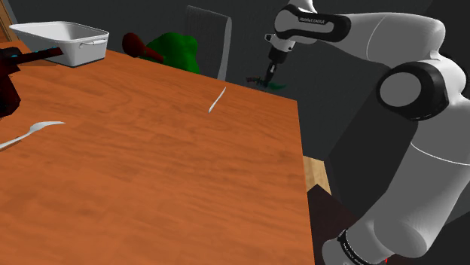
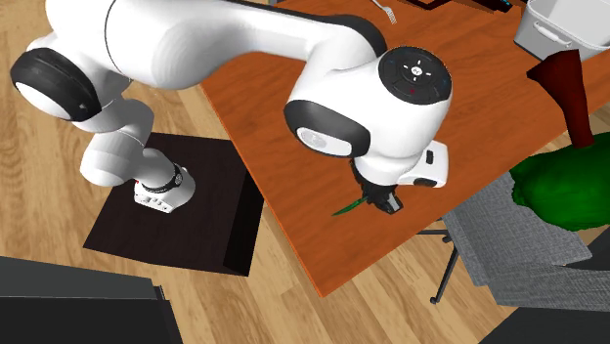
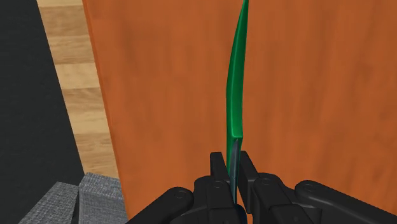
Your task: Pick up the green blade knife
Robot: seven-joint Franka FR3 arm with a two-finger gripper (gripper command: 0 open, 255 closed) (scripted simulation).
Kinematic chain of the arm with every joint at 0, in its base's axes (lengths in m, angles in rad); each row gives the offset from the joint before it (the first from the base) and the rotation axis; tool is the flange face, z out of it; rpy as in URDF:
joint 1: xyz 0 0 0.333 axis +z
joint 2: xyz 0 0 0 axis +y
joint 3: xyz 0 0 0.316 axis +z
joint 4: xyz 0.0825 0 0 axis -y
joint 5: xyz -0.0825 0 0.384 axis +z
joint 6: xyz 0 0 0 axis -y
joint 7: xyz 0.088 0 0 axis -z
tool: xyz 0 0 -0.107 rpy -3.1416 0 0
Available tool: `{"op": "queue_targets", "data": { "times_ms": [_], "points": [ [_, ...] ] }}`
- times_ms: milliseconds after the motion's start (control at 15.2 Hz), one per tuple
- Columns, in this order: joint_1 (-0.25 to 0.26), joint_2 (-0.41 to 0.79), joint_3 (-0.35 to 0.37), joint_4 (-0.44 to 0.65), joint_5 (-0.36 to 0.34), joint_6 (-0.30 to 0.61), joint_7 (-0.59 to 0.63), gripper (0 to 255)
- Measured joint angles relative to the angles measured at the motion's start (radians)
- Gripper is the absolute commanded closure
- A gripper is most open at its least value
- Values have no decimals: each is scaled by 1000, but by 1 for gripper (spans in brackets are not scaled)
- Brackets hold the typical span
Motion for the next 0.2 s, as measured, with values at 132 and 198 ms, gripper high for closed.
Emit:
{"op": "queue_targets", "data": {
  "times_ms": [132,198],
  "points": [
    [-2,2,-1,28,0,-27,0,255],
    [-3,4,-1,41,0,-37,2,255]
  ]
}}
